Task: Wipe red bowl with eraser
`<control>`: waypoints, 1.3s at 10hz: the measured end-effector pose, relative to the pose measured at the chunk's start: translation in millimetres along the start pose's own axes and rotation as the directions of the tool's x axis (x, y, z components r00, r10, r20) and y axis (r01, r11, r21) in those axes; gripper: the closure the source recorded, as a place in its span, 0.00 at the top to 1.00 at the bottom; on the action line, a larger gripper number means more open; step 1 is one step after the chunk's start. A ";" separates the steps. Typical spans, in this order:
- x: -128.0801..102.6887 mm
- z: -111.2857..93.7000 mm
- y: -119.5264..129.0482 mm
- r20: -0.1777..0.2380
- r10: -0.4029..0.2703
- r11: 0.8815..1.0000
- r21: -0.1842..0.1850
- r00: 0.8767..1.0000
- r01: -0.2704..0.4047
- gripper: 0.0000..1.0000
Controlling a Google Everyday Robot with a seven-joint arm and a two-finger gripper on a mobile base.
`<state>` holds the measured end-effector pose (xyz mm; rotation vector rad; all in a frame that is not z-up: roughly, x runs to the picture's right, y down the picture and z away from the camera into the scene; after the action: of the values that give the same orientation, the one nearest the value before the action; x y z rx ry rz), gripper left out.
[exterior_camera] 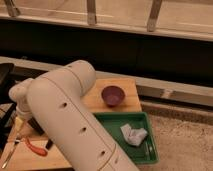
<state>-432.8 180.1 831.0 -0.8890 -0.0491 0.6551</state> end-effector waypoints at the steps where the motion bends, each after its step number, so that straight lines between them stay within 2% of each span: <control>1: 2.3 5.1 -0.6 -0.007 0.002 1.000 -0.005 1.000 -0.002 0.79; 2: 2.6 5.3 -0.6 -0.002 0.004 1.000 -0.016 1.000 -0.004 0.79; 6: 3.4 -12.6 -4.6 0.077 -0.001 0.994 -0.109 0.997 0.010 0.79; 7: 2.5 -14.5 -2.1 0.087 -0.007 0.993 -0.119 0.996 0.018 0.79; 10: 0.9 -22.7 1.2 0.110 -0.020 0.991 -0.127 0.994 0.034 0.79; 13: 1.8 -23.7 3.3 0.109 -0.030 0.992 -0.117 0.994 0.043 0.79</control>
<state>-425.9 165.8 812.9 -0.9653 -0.2022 0.6704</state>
